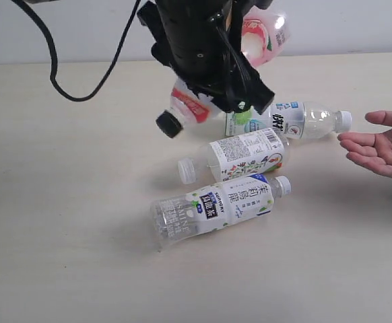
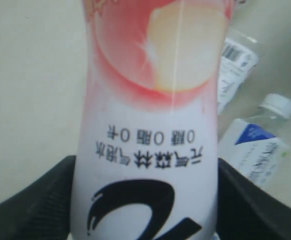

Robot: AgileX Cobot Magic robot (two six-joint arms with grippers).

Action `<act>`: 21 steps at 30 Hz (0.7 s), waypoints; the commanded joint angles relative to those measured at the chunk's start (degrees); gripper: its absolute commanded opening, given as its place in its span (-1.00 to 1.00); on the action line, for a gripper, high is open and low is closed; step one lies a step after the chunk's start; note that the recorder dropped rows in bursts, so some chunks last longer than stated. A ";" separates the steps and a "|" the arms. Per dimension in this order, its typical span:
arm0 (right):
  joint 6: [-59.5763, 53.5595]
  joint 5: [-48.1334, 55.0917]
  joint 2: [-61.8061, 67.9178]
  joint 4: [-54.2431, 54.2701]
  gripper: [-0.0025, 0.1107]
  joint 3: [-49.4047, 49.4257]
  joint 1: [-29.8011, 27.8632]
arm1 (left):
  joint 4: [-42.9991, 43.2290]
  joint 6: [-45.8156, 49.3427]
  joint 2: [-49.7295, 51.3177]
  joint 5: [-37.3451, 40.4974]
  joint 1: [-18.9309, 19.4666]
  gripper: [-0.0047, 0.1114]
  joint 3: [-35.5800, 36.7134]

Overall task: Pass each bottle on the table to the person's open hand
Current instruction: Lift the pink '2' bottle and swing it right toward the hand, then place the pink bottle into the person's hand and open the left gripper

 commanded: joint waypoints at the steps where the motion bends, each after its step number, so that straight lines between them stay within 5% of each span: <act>1: 0.05 -0.47 -0.35 -0.11 -0.96 0.27 -0.32 | -20.42 -3.70 -0.67 -11.50 -0.23 -0.92 -0.06; 4: 0.05 -0.47 -0.35 -0.11 -0.96 0.27 -0.32 | -41.45 4.39 2.27 -18.60 -0.07 -0.92 -3.30; 7: 0.05 -0.47 -0.35 -0.11 -0.96 0.27 -0.32 | -53.77 8.54 8.13 -19.34 -0.07 -0.92 -9.58; 13: 0.05 -0.47 -0.35 -0.11 -0.96 0.27 -0.32 | -67.96 8.42 16.42 -31.47 0.01 -0.92 -12.05; 21: 0.05 -0.47 -0.35 -0.11 -0.96 0.27 -0.32 | -74.56 8.84 22.35 -33.59 0.01 -0.92 -12.05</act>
